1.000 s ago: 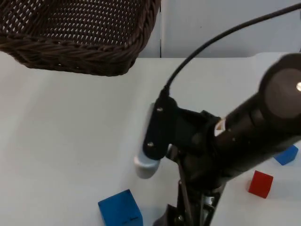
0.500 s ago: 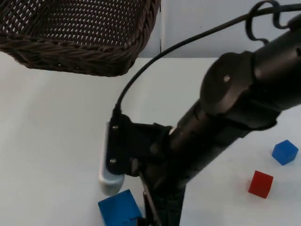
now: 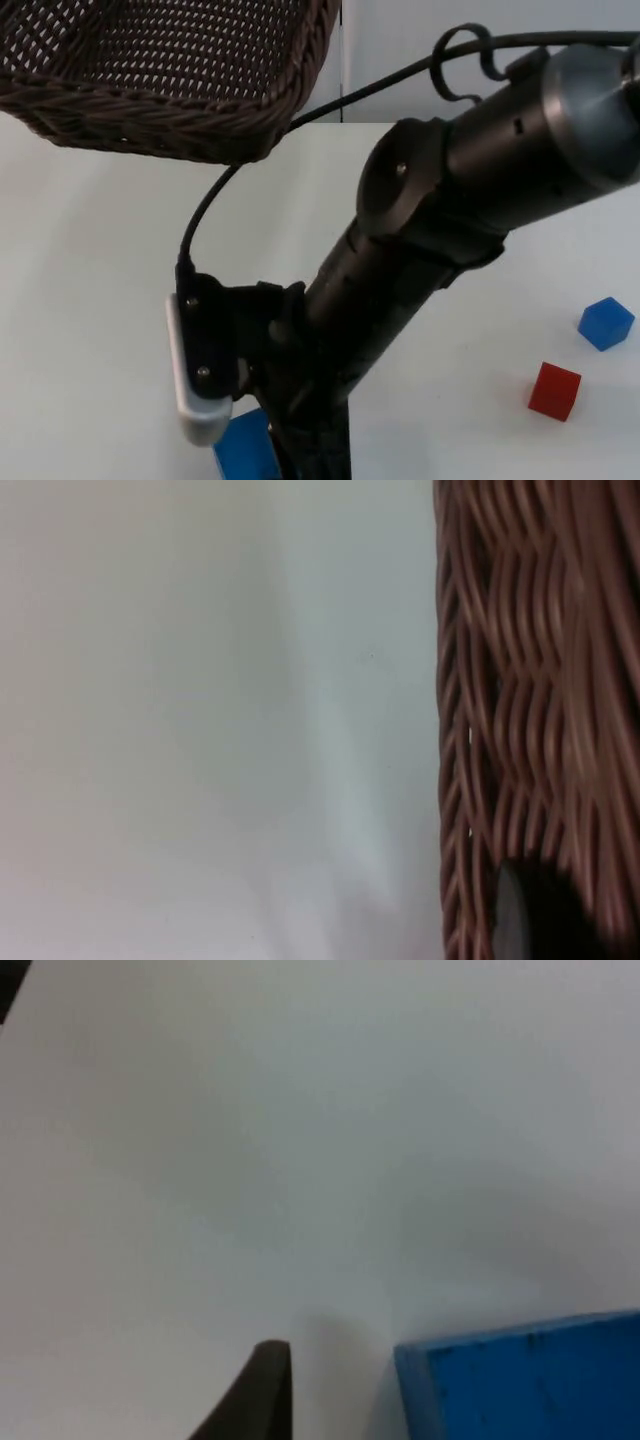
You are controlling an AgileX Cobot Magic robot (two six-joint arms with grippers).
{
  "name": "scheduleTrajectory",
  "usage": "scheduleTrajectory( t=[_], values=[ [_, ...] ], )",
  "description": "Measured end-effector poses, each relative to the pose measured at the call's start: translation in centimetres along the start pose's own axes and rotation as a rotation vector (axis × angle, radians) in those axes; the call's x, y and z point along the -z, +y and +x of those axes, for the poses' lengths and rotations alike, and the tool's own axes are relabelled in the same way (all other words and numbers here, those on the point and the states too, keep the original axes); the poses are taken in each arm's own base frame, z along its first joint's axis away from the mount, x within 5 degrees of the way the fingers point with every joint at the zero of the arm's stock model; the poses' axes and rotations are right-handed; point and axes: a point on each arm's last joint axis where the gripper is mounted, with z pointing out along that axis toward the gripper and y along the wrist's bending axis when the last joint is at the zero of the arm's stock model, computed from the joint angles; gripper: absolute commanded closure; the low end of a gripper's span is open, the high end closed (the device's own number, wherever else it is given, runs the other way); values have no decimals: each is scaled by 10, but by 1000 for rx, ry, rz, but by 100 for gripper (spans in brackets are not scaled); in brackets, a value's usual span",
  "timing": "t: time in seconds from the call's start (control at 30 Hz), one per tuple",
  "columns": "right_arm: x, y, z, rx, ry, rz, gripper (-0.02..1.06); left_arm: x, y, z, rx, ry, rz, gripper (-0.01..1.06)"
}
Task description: Pick up the basket with the left hand and place the largest block into the basket with the right hand.
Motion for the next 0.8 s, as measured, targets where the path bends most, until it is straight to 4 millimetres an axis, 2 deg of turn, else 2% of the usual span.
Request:
scheduleTrajectory(
  t=[0.2, 0.3, 0.33, 0.4, 0.43, 0.5, 0.53, 0.57, 0.6, 0.67, 0.7, 0.73, 0.8],
  values=[
    [-5, 1, 4, 46, 22, -20, 5, 0, 0, 0, 4, 0, 0, 105],
    [-6, 1, 6, 52, 34, -26, 15, 0, 0, 0, 6, 0, 0, 105],
    [-6, 1, 6, 56, 36, -28, 15, 0, 0, 0, 6, 0, 0, 105],
    [-7, 2, 6, 53, 38, -29, 36, 0, 0, 0, 6, 0, 0, 105],
    [-7, 2, 6, 51, 38, -29, 41, 0, 0, 0, 6, 0, 0, 105],
    [-7, 1, 6, 50, 39, -24, 63, 0, 0, 0, 6, 0, 0, 105],
    [-7, 1, 6, 47, 39, -21, 63, 0, 0, 0, 6, 0, 0, 105],
    [-7, 1, 6, 43, 39, -21, 68, 0, 0, 0, 6, 0, 0, 105],
    [-7, 1, 6, 38, 39, -20, 82, 0, 0, 0, 6, 0, 0, 105],
    [-7, 1, 6, 32, 39, -19, 98, 0, 0, 0, 6, 0, 0, 105],
    [-7, 1, 6, 22, 39, -19, 98, 0, 0, 0, 6, 0, 0, 105],
    [-7, 1, 6, 11, 39, -19, 105, 0, 0, 0, 6, 0, 0, 105],
    [-7, 1, 6, -11, 40, -26, 105, 0, 0, 0, 6, 0, 0, 105]
  ],
)
